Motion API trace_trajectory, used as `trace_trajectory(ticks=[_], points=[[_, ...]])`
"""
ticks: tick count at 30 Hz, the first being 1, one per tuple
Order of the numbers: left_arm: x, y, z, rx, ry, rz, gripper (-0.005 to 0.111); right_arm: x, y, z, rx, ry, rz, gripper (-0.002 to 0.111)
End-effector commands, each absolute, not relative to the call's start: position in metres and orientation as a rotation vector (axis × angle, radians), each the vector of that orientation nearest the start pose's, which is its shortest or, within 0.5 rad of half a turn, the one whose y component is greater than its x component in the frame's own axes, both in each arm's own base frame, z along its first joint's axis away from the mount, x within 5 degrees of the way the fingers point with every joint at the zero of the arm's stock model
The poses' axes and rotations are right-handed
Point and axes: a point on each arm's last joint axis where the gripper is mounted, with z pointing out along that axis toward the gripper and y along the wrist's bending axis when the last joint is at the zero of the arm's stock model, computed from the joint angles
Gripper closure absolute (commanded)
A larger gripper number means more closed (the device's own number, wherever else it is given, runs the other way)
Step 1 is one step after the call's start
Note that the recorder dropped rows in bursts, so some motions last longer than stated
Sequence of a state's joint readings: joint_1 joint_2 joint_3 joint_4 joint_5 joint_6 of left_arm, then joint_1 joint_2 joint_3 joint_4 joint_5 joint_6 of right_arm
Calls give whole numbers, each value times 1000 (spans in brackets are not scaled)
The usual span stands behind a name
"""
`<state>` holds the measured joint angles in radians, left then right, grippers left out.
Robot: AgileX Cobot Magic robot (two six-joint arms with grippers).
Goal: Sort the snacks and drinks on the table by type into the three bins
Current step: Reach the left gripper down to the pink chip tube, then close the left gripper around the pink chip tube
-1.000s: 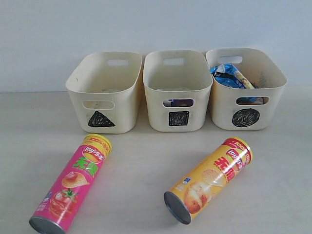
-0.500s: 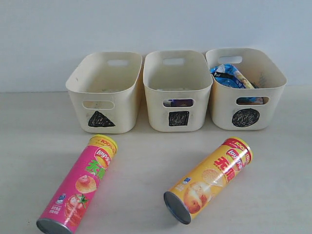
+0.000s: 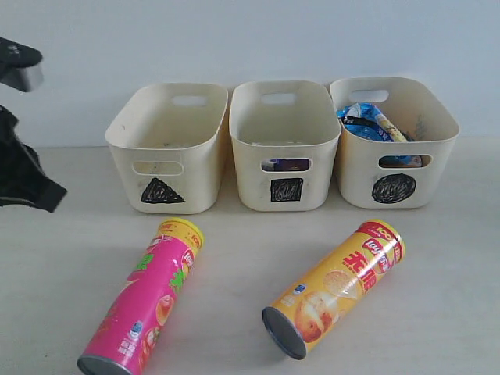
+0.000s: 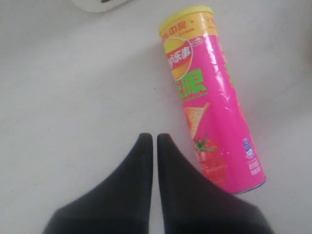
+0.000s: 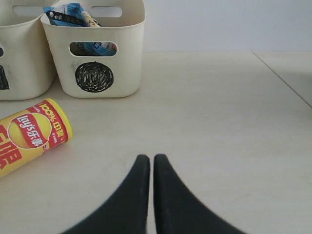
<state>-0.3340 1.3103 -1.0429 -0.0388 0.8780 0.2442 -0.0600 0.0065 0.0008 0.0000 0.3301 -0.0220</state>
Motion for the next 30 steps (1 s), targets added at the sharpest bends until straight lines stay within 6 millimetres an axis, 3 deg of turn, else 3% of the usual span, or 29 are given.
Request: trace_trajectory(ticks=[1,5,7,9,14,16,30], points=[[253,-114,288,807,2568,-104,102,54,-3,184,31,1809,-62,107],[270,-139,264,859,2643,-116,101,54,-3,184,31,1809,-62,107],[274,-146,255,902,2676,-110,95,54,-3,184,31,1809,-62,107],[282,-153,244,927,2717,-105,79,54,-3,184,31,1809,-62,107],[298,-162,218,958,2796,-88,12,54,-3,184,31,1809,-62,107],[303,-165,209,991,2775,-84,-2,54,-3,184,31,1809,-62,107],[321,-174,165,958,2790,-110,-2,54,-3,184,31,1809,-62,107]])
